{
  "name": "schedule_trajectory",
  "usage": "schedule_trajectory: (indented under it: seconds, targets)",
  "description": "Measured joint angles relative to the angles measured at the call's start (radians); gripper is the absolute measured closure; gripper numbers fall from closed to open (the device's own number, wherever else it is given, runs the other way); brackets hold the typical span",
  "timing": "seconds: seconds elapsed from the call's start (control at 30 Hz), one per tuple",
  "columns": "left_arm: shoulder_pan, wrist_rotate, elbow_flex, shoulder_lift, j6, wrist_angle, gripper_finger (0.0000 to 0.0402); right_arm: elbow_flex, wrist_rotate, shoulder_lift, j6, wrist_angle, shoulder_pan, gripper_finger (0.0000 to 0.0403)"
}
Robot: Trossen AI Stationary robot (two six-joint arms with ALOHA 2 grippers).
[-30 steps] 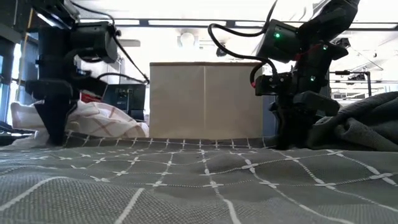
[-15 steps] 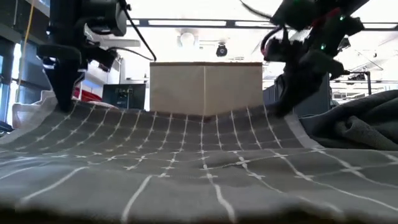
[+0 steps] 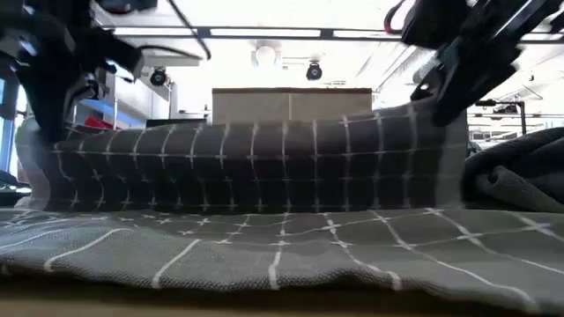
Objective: Fold towel
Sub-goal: Fold the grey checkered towel
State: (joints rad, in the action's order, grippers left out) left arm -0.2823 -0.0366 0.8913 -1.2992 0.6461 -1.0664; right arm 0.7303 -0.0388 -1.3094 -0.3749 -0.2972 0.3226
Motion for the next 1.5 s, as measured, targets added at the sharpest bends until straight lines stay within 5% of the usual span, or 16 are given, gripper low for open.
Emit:
schedule_trajectory:
  seconds: [0.27, 0.8, 1.07, 1.5]
  targets:
    - [-0.184, -0.110, 0.000, 0.000, -0.008, 0.282, 0.0397, 0.001, -0.024, -0.062, -0.123, 0.197, 0.160, 0.0403]
    - [-0.376, -0.112, 0.000, 0.003, 0.109, 0.185, 0.0396, 0.002, 0.004, -0.105, -0.360, 0.386, 0.296, 0.0403]
    - [-0.466, -0.112, 0.000, -0.021, 0.140, 0.373, 0.0396, 0.002, -0.020, -0.251, -0.450, 0.560, 0.342, 0.0403]
    - [-0.535, -0.098, 0.000, -0.103, 0.294, 0.397, 0.0377, 0.002, -0.005, -0.356, -0.626, 0.690, 0.403, 0.0379]
